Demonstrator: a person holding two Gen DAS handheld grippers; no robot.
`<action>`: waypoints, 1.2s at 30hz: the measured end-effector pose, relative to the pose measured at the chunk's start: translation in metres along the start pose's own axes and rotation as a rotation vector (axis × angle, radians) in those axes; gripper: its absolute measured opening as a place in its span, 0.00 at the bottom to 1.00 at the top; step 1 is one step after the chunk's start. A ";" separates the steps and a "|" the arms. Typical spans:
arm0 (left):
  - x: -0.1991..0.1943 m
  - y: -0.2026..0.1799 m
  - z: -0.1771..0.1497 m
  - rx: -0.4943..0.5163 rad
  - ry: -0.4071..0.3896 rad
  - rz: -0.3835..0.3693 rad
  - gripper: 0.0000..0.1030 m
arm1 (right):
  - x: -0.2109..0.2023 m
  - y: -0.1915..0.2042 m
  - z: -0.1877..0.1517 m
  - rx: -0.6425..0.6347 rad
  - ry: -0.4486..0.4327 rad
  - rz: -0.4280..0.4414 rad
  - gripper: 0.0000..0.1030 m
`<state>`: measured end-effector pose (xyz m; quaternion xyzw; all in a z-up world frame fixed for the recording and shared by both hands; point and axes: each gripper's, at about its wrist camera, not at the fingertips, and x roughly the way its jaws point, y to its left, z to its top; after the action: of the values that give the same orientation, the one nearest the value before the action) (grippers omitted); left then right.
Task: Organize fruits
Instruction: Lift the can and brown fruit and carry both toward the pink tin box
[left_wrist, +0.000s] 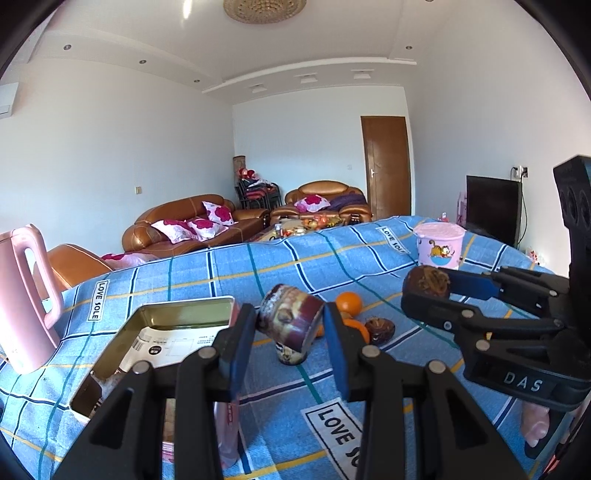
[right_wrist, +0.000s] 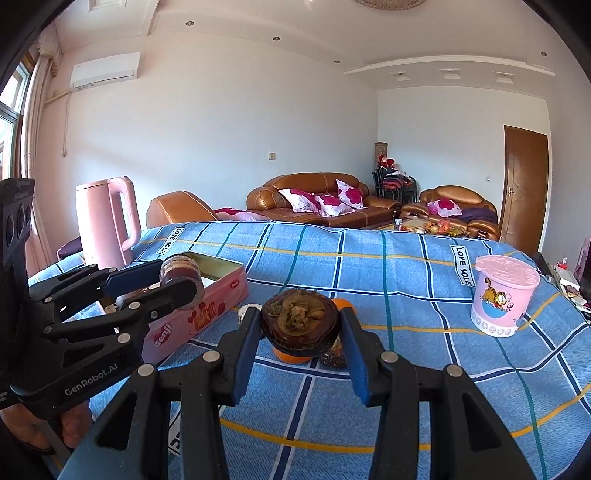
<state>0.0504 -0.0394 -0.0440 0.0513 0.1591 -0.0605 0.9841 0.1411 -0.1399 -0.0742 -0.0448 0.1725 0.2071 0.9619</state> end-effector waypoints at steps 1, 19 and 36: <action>-0.001 0.000 0.000 0.002 -0.003 0.000 0.38 | -0.001 0.000 0.000 0.000 -0.005 0.000 0.44; -0.005 -0.001 0.002 0.005 -0.043 0.001 0.38 | -0.011 0.000 0.000 0.001 -0.054 -0.014 0.44; -0.003 -0.003 0.003 0.036 -0.008 0.026 0.38 | -0.002 0.006 0.003 -0.035 -0.021 -0.017 0.44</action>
<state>0.0478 -0.0427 -0.0407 0.0706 0.1534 -0.0509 0.9843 0.1378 -0.1344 -0.0712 -0.0606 0.1582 0.2022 0.9646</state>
